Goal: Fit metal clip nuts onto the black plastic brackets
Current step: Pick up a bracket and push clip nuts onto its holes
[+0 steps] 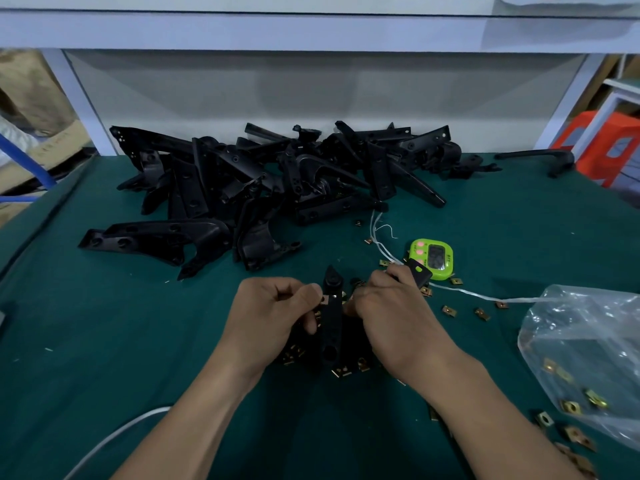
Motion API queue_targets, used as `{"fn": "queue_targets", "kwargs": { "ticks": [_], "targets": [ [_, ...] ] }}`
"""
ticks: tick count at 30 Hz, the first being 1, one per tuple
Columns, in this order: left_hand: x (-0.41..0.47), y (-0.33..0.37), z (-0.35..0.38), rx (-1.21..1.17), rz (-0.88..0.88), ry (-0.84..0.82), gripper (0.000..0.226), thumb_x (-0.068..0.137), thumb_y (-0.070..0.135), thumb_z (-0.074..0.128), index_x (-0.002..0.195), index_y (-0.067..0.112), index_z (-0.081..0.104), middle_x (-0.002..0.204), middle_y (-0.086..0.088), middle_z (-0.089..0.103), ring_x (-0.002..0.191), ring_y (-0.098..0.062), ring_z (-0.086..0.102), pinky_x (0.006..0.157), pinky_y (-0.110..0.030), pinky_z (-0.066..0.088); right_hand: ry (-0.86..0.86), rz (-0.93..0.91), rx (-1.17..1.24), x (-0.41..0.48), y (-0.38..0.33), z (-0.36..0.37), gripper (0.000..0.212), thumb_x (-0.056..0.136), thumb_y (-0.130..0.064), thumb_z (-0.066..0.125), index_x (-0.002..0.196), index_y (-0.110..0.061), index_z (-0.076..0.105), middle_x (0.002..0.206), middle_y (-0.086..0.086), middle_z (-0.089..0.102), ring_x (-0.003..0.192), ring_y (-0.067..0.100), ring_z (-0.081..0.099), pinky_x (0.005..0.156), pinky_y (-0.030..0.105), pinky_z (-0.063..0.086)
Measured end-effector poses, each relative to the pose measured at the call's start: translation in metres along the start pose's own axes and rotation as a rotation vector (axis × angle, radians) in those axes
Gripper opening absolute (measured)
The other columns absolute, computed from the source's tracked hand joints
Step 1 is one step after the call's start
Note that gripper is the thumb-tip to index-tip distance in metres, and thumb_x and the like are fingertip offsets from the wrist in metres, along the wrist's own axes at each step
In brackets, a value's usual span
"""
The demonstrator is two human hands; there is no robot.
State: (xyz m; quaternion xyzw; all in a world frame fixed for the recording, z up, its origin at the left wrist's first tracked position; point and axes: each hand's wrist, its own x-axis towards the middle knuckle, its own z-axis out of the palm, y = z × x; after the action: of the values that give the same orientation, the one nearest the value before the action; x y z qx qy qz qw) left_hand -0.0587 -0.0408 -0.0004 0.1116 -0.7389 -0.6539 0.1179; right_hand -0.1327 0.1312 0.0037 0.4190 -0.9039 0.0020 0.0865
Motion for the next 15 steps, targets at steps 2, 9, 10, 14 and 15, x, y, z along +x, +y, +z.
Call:
{"fn": "queue_targets", "kwargs": {
  "ticks": [2, 9, 10, 14, 15],
  "targets": [
    [-0.002, 0.000, 0.000, 0.033, 0.003, -0.003, 0.039, 0.092, 0.032, 0.072, 0.056, 0.017, 0.069, 0.050, -0.005, 0.061, 0.053, -0.021, 0.045, 0.053, -0.031, 0.038, -0.010, -0.021, -0.026, -0.001, -0.002, 0.001, 0.030, 0.068, -0.002, 0.057, 0.066, -0.032, 0.053, 0.071, -0.012, 0.059, 0.076, 0.014, 0.036, 0.085, 0.032, 0.022],
    [-0.008, -0.001, 0.012, 0.217, 0.011, 0.145, 0.036, 0.089, 0.035, 0.074, 0.060, 0.015, 0.067, 0.041, 0.004, 0.048, 0.039, -0.008, 0.038, 0.041, -0.025, 0.033, -0.071, -0.001, -0.078, 0.000, -0.006, 0.001, 0.027, 0.078, -0.011, 0.048, 0.082, -0.032, 0.063, 0.081, -0.010, 0.061, 0.088, 0.017, 0.044, 0.089, 0.034, 0.018],
    [-0.010, 0.000, 0.014, 0.249, 0.035, 0.159, 0.028, 0.085, 0.039, 0.077, 0.065, 0.021, 0.071, 0.042, 0.006, 0.051, 0.039, -0.006, 0.040, 0.041, -0.026, 0.035, -0.079, 0.013, -0.085, 0.001, -0.006, 0.001, 0.025, 0.078, -0.013, 0.048, 0.084, -0.032, 0.063, 0.083, -0.010, 0.062, 0.091, 0.017, 0.046, 0.091, 0.035, 0.019],
    [-0.017, 0.005, 0.017, 0.413, 0.114, 0.202, 0.021, 0.073, 0.047, 0.085, 0.084, 0.057, 0.071, 0.050, 0.020, 0.059, 0.042, 0.002, 0.050, 0.043, -0.013, 0.034, -0.080, 0.045, -0.095, 0.000, -0.007, -0.003, 0.012, 0.079, -0.017, 0.053, 0.079, -0.029, 0.053, 0.085, -0.008, 0.061, 0.096, 0.020, 0.048, 0.096, 0.037, 0.023],
    [-0.018, 0.005, 0.019, 0.412, 0.147, 0.204, 0.022, 0.075, 0.045, 0.084, 0.086, 0.058, 0.070, 0.051, 0.021, 0.060, 0.043, 0.003, 0.052, 0.043, -0.012, 0.036, -0.072, 0.053, -0.088, -0.001, -0.007, -0.004, 0.015, 0.077, -0.016, 0.054, 0.080, -0.031, 0.053, 0.086, -0.009, 0.061, 0.095, 0.019, 0.048, 0.095, 0.037, 0.022]
  ]
}}
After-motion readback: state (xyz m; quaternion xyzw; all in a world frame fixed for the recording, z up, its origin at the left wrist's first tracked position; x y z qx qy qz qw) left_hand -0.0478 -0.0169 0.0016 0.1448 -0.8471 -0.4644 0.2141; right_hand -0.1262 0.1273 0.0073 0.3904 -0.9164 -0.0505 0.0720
